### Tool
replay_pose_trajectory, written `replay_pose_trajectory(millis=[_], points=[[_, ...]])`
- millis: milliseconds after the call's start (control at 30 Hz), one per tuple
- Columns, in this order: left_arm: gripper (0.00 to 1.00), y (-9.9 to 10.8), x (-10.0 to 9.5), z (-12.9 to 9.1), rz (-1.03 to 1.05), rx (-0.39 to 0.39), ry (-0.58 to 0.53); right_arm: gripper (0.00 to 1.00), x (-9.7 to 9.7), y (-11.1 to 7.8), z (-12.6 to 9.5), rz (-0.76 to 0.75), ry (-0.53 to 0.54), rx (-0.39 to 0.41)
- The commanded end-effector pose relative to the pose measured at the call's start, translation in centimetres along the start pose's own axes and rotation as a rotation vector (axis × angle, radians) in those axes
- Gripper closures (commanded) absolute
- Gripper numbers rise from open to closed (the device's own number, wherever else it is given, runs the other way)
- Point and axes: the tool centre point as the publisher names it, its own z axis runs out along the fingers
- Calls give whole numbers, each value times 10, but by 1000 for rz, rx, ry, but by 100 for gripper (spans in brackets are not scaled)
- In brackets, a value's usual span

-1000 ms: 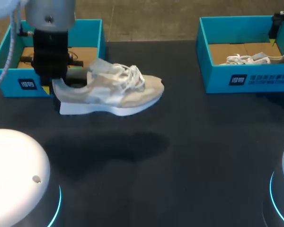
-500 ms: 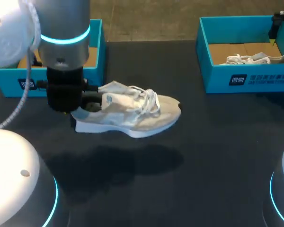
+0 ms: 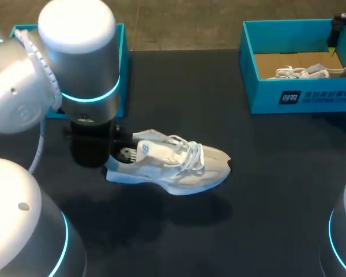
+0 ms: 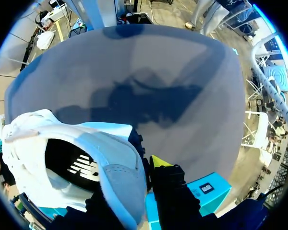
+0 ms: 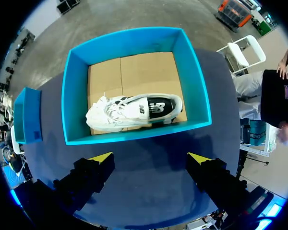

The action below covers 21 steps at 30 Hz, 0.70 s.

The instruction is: Take the shoe out of the shoebox, open the shoe tongue, remove and reinsert the insole, then place the shoe into the shoebox

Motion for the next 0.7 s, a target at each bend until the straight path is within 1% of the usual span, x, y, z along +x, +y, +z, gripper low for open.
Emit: replay_pose_trajectory(millis=[33, 267, 400, 567, 633, 667, 700], points=[[100, 0, -9, 18, 17, 4, -21, 0, 0, 0, 0, 1, -1, -1], [100, -1, -20, 41, -2, 20, 12, 0, 0, 0, 0, 1, -1, -1], [100, -1, -27, 55, -7, 48, 17, 0, 0, 0, 0, 1, -1, -1], [100, 2, -36, 72, -27, 68, 18, 0, 0, 0, 0, 1, -1, -1], [100, 3, -41, 78, -41, 60, 29, 0, 0, 0, 0, 1, -1, -1], [100, 4, -44, 81, -44, 78, 25, 0, 0, 0, 0, 1, -1, -1], [100, 5, -46, 83, -42, 77, 22, 0, 0, 0, 0, 1, -1, -1]])
